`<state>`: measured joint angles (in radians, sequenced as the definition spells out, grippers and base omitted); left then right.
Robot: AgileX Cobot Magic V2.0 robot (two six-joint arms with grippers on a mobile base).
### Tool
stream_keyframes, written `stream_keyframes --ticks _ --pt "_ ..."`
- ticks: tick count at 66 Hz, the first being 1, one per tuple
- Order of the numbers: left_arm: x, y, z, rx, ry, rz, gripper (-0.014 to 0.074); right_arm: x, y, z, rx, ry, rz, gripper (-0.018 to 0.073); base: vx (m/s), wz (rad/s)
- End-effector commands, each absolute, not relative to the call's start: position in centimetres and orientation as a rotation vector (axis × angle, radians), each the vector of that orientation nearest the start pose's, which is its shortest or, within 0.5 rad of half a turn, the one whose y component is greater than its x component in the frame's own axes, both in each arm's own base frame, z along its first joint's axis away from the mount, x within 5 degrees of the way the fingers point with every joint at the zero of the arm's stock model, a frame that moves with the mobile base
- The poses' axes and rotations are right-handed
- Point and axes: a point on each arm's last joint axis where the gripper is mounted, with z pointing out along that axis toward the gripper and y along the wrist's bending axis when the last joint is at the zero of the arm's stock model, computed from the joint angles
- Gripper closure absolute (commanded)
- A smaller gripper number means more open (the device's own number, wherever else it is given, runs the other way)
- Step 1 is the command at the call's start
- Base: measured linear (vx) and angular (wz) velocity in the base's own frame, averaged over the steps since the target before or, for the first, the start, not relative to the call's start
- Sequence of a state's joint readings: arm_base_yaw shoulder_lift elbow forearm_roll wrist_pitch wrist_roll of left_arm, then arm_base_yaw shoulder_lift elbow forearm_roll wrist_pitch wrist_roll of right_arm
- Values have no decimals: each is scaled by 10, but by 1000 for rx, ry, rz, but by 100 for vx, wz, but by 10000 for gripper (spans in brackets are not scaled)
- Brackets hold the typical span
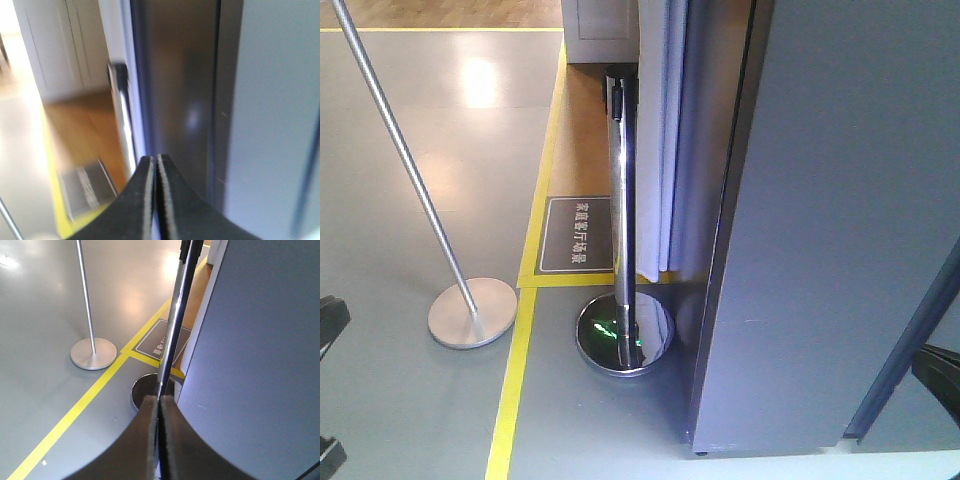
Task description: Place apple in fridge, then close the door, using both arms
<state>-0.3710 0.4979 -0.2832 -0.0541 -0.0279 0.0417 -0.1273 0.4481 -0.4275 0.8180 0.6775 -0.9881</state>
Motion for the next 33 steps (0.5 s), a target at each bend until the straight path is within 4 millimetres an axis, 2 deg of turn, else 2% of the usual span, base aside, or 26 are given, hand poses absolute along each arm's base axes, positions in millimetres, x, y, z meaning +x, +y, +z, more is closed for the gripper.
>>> stream_keyframes --ticks 1,5,10,16,33 --pt "102 -33 272 205 1471 -275 604 91 29 297 -411 1850 193 562 0 0" --pt "97 -23 258 41 1436 -326 604 91 29 297 -411 1850 193 562 0 0" --pt "89 -12 240 -79 1413 -323 604 91 29 297 -411 1850 193 562 0 0" --pt "81 -7 224 -110 1415 -283 604 91 29 297 -411 1850 193 562 0 0" --pt "66 2 215 -130 1474 -111 604 91 29 296 -413 1852 195 562 0 0"
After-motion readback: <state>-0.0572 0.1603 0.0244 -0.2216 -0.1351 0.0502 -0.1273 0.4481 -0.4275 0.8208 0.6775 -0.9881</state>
